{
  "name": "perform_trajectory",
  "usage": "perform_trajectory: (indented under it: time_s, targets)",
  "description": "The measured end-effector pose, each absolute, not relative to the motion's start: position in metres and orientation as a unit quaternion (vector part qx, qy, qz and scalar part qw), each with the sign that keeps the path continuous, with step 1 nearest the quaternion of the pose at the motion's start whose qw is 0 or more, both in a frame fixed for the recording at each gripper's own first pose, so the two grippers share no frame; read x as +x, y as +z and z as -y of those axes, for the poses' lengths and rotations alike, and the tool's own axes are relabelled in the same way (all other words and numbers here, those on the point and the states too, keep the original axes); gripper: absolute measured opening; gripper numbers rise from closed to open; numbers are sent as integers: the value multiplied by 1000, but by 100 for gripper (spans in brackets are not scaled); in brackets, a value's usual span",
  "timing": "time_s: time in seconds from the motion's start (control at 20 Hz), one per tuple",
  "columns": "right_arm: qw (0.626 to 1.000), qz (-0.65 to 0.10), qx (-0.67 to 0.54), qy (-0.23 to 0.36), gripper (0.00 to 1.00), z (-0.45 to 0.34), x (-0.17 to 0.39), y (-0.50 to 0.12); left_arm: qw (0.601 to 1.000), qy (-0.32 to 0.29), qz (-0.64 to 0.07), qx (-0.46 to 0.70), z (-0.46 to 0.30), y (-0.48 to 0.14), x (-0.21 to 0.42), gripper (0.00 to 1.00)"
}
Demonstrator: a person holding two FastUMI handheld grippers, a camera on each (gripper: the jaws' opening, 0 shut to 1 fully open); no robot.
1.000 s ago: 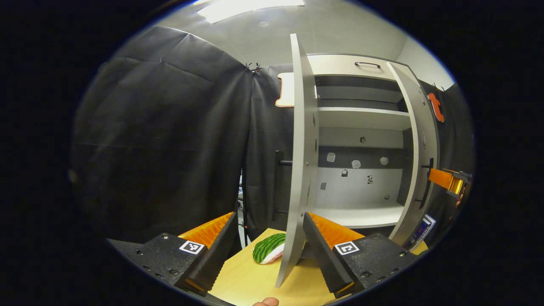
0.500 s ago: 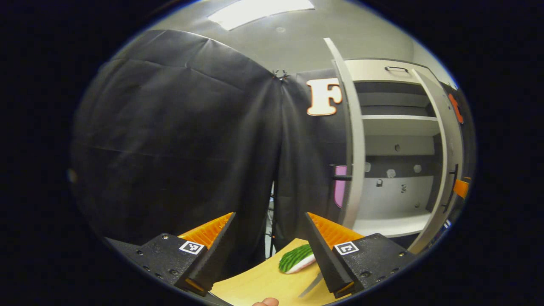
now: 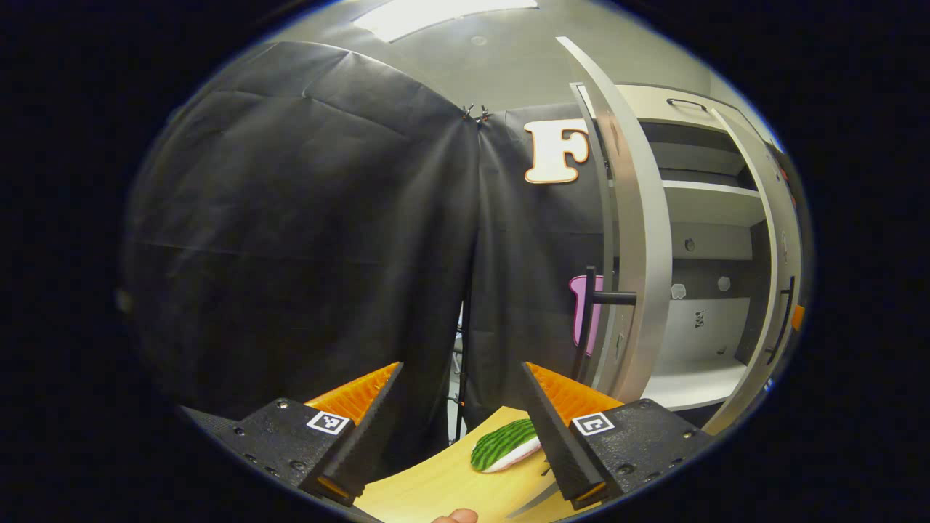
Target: Grasp the bottle in the cabinet with the left hand and place it on the coaster, then close the right door with the right hand and the left door with the left hand.
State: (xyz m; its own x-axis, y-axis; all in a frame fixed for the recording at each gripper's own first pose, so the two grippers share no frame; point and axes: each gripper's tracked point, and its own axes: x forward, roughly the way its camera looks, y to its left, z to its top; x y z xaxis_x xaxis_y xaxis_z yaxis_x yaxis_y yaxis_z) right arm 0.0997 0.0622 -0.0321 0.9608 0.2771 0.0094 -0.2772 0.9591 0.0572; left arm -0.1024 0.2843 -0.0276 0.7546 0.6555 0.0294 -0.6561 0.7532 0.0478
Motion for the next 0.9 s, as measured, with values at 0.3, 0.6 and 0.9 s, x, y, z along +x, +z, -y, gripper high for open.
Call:
perform_trajectory:
  time_s: [0.3,0.6,0.9]
  targets:
    - [991,2,31,129,93,-53,107,-35,939,342,1,36,-281,-31,-91,98]
    - [991,2,34,131,93,-49,109,-35,944,328,0,23,-275,-33,-87,92]
    - [990,0,37,135,93,-47,107,-34,949,316,2,2,-264,-35,-85,89]
